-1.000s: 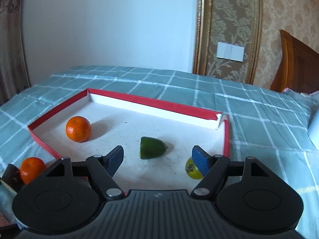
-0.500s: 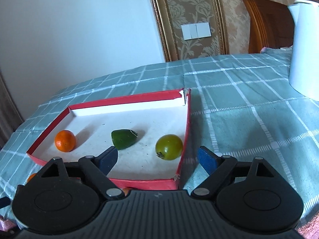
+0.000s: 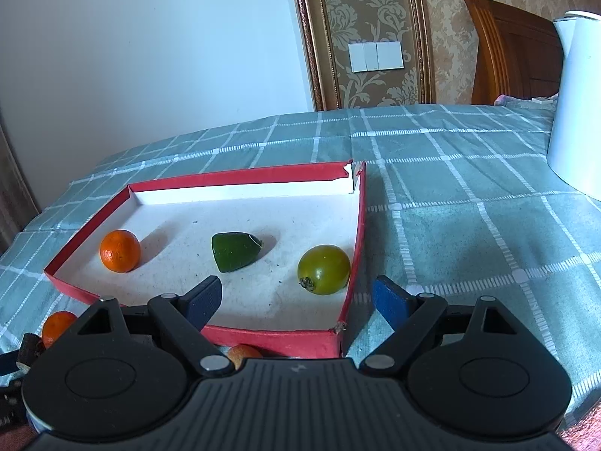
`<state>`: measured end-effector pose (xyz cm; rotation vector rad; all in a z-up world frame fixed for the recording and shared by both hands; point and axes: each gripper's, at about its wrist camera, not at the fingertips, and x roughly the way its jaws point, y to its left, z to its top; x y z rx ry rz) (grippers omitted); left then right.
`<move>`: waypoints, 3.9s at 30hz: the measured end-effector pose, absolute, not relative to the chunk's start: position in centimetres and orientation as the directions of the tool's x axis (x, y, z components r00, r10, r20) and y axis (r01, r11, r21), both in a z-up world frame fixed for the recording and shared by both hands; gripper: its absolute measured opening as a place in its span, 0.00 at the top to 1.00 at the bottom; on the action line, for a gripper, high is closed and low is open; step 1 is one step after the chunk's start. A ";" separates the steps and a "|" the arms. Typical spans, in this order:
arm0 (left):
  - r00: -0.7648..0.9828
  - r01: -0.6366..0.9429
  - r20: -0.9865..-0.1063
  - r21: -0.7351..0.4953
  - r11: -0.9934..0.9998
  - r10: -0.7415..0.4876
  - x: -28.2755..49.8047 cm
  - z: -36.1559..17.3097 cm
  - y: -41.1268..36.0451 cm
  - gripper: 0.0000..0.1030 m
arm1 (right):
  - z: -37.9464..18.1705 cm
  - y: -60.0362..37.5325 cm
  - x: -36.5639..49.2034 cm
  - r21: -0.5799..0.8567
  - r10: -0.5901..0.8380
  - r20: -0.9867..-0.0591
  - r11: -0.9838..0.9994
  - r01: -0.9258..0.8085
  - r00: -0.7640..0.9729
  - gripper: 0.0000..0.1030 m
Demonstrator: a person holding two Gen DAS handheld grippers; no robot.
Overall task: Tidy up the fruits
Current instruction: 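Move the left gripper to the dark cylindrical chunk and grasp it, then carry the dark chunk into the tray and open the left gripper, then move the right gripper to a small brown round fruit and grasp it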
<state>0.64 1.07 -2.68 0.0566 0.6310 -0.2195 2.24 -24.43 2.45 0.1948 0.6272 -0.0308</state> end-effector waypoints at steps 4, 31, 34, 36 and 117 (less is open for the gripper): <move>0.795 0.225 -0.575 -0.016 0.974 -0.193 0.3 -3.0 1.2 0.66 | 2.4 -24.3 2.3 0.167 0.029 -0.588 0.982 0.086 0.808 0.15; 0.874 0.246 -0.444 0.058 0.968 -0.195 5.3 1.8 0.0 0.66 | 2.6 -24.2 1.9 0.161 -0.002 -0.560 0.981 0.111 0.828 0.15; 0.870 0.251 -0.452 0.064 0.966 -0.196 7.5 1.6 -0.5 0.66 | 2.5 -24.0 1.9 0.153 -0.004 -0.561 0.982 0.109 0.828 0.15; 0.866 0.253 -0.461 0.072 0.965 -0.193 9.1 1.4 -0.9 0.66 | 2.5 -23.8 1.9 0.151 -0.002 -0.563 0.983 0.105 0.826 0.15; 0.763 0.353 -0.566 -0.041 0.935 -0.313 -1.1 -3.9 1.8 0.09 | 1.8 -21.0 -5.5 0.046 0.069 -0.568 0.998 -0.051 0.820 0.33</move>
